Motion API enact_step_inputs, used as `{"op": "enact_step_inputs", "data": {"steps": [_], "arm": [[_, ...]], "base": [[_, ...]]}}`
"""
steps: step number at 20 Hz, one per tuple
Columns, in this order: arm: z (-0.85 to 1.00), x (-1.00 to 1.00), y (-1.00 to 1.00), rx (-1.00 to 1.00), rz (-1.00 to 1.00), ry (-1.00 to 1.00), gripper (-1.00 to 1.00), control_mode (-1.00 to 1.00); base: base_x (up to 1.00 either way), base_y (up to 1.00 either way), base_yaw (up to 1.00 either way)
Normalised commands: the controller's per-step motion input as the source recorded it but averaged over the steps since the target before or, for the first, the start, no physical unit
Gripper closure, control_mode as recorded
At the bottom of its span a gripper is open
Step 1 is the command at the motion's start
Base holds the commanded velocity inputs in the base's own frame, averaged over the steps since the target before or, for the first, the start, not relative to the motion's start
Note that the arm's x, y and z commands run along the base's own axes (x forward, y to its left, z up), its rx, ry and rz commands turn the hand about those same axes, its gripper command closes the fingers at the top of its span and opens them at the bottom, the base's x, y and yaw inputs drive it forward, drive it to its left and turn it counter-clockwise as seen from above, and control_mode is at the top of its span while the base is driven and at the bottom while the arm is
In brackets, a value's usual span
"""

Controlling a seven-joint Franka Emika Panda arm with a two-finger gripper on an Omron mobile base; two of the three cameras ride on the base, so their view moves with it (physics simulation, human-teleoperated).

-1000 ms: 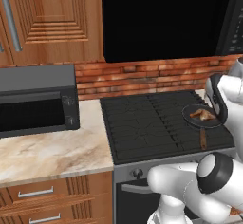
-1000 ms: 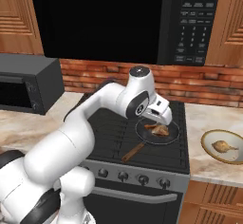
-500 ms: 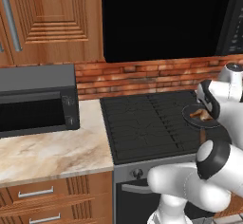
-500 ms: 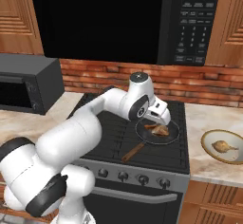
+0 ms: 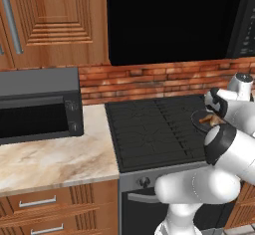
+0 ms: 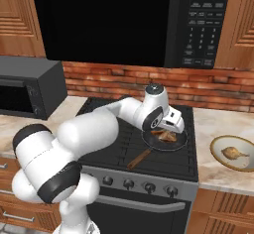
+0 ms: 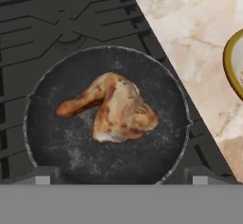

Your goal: Place the chicken drumstick on the plate and place the onion on the same plate.

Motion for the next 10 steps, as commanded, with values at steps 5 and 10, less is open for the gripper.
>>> {"op": "enact_step_inputs", "data": {"steps": [5,10], "arm": [[-0.23,0.2,-0.06,0.0,0.06,0.0,-1.0,-1.0],[-0.28,0.2,0.0,0.0,0.05,0.0,-1.0,-1.0]], "base": [[0.0,0.0,0.0],[0.0,0.0,0.0]]}}
